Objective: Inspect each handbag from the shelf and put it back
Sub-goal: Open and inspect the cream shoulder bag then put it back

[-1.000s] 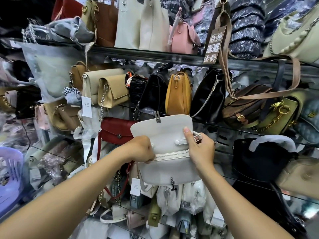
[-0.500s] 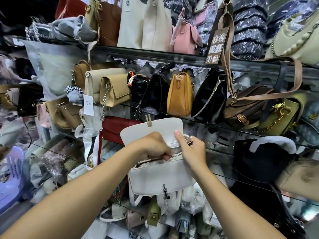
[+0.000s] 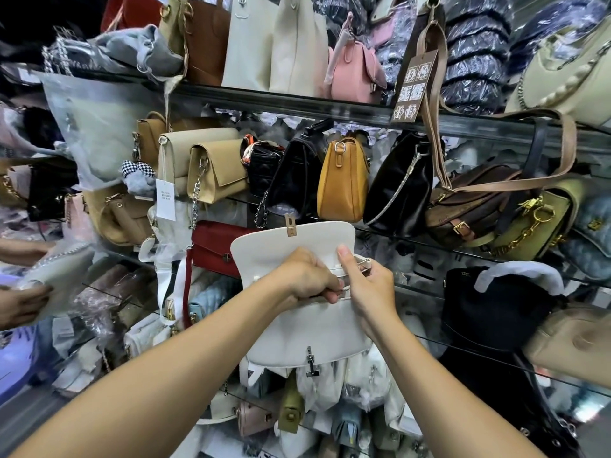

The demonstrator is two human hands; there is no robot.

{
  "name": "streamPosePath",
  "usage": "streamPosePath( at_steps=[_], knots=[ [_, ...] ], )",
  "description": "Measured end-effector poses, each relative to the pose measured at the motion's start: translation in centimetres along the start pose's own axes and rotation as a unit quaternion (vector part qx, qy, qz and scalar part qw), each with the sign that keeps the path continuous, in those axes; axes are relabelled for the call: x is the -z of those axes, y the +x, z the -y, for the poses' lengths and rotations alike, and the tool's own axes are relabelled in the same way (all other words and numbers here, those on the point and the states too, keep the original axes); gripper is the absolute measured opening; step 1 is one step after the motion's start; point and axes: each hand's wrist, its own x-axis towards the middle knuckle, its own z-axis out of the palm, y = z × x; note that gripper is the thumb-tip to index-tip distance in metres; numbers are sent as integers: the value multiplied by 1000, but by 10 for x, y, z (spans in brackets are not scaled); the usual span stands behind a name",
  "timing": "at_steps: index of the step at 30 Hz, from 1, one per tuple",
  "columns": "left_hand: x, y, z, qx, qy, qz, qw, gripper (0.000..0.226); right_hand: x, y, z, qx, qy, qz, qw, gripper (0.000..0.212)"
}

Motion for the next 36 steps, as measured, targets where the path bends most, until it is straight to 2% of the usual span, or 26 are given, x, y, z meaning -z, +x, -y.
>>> streamPosePath(
  at_steps=[3, 6, 11, 15, 20, 23, 24, 27, 28, 30, 34, 36],
  knots=[
    [-4, -1, -1, -7, -27, -4, 1000, 23, -3, 1, -2, -3, -17, -3, 1000, 41],
    [-7, -1, -3, -11, -47, -12, 999, 19, -5, 2, -5, -10, -28, -4, 1000, 49],
    [-7, -5, -12, 4, -18, -27, 999, 19, -4, 5, -7, -13, -28, -21, 999, 48],
    [-4, -6, -14, 18, 10, -48, 999, 23, -3, 8, -5, -10, -5, -29, 1000, 70],
    [-8, -2, -13, 8, 33, -61, 998, 30, -1, 10, -4, -16, 21, -47, 999, 85],
    [-8, 0, -11, 9, 59, -83, 995, 28, 4, 14, -2, -27, 34, -69, 997, 72],
    [-8, 1, -11, 10, 59, -85, 995, 27, 5, 16, -1, -28, 34, -69, 997, 75],
    [-7, 3, -11, 13, 49, -76, 996, 23, 6, 18, -1, -14, 13, -67, 998, 103],
    [-5, 3, -12, 16, 41, -71, 997, 16, 5, 18, -1, -10, 6, -67, 998, 106],
    [-3, 4, -13, 21, 26, -65, 997, 3, 6, 19, 2, -6, -5, -66, 998, 100],
    [0, 7, -14, 25, 31, -57, 998, 4, 6, 20, 5, 13, -21, -64, 998, 87],
    [0, 7, -14, 30, 49, -56, 997, 18, 5, 21, 4, 22, -34, -62, 997, 84]
  ],
)
